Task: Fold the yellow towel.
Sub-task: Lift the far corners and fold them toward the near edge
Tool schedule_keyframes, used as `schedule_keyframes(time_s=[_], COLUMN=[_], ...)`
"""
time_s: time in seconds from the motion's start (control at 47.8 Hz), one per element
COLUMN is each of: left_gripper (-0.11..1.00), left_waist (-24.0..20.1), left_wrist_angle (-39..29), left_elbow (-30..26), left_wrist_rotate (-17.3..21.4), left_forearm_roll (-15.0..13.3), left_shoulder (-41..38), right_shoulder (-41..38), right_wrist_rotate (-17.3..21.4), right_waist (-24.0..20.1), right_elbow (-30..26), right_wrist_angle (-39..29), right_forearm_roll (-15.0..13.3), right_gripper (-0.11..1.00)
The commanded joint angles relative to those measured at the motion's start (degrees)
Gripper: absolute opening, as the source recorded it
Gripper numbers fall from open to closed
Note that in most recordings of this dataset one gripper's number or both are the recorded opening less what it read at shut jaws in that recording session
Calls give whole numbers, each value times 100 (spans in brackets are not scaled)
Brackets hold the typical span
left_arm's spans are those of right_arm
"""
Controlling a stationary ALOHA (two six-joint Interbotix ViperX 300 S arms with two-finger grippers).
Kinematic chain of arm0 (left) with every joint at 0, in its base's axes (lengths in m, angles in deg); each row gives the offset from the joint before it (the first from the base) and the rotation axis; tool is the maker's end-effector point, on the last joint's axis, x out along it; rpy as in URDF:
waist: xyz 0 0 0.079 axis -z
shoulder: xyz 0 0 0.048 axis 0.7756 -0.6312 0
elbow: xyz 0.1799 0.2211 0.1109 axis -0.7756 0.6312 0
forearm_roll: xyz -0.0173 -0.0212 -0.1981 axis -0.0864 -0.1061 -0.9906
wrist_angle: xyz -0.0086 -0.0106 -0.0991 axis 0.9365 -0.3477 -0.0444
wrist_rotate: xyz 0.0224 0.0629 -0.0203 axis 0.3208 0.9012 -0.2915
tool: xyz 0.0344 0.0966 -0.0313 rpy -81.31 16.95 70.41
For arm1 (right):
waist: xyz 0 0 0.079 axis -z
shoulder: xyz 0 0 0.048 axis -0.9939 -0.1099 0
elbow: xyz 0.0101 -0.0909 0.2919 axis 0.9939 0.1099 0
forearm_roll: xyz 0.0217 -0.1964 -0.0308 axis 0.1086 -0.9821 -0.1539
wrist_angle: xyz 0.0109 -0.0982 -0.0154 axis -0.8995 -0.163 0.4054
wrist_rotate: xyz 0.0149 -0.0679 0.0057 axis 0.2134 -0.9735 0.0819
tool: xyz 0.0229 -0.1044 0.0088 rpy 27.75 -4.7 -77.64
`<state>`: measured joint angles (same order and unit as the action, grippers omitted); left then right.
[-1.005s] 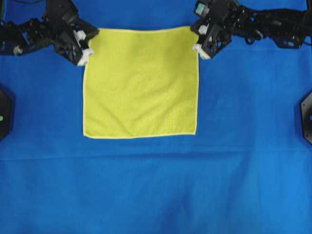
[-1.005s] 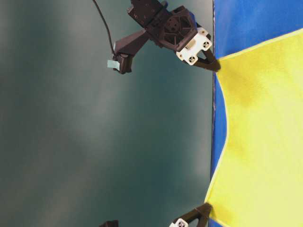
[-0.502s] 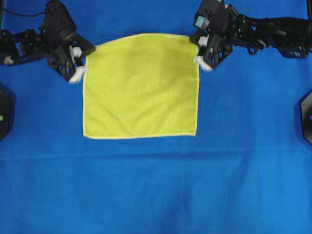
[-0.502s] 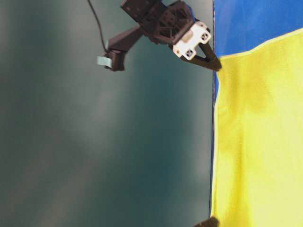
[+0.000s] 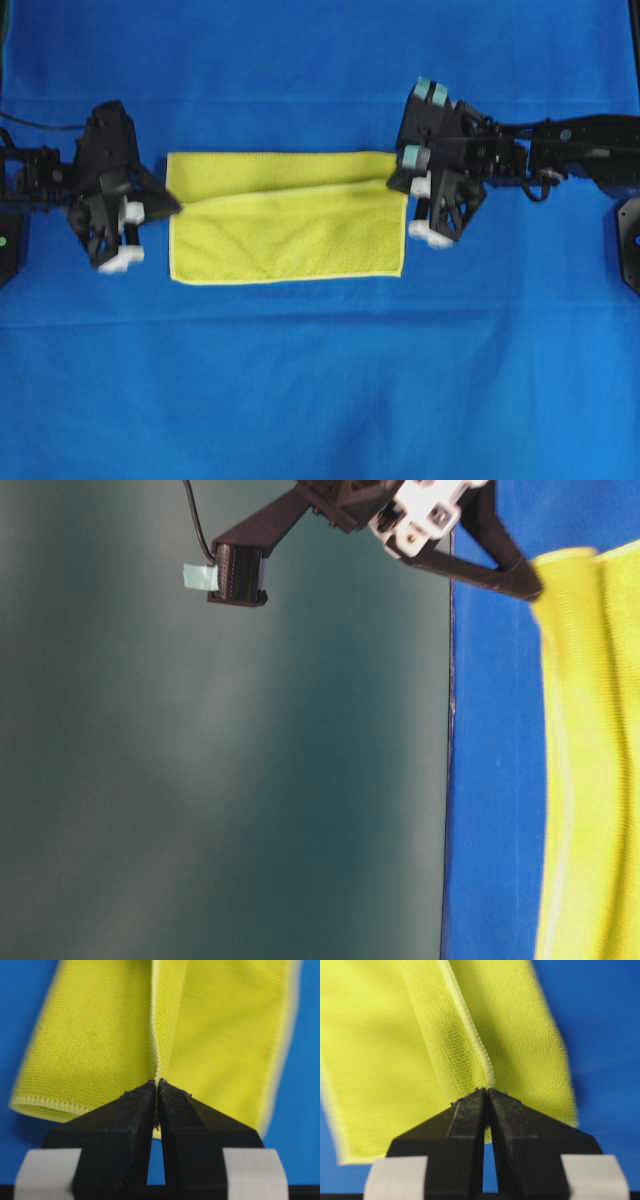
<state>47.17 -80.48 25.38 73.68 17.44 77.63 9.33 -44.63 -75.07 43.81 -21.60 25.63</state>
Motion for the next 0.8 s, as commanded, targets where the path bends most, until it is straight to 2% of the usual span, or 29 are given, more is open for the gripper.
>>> schedule_keyframes(time_s=[0.0, 0.167, 0.314, 0.774], left_gripper=[1, 1, 1, 1], left_waist=[325, 773, 1020, 1028], left_wrist_angle=[-62, -88, -53, -35], left_elbow=[-44, -18, -44, -202], left_wrist_rotate=[-281, -624, -677, -677], left_forearm_roll=[0, -9, -9, -9], left_shoulder=[35, 35, 18, -202], right_shoulder=[141, 141, 141, 132], right_wrist_rotate=[185, 369, 396, 483], right_waist=[-211, -492, -563, -606], right_elbow=[-18, 0, 9, 18], right_wrist_angle=[-9, -79, -70, 18], right_forearm_roll=[18, 18, 18, 35], right_gripper=[3, 3, 3, 3])
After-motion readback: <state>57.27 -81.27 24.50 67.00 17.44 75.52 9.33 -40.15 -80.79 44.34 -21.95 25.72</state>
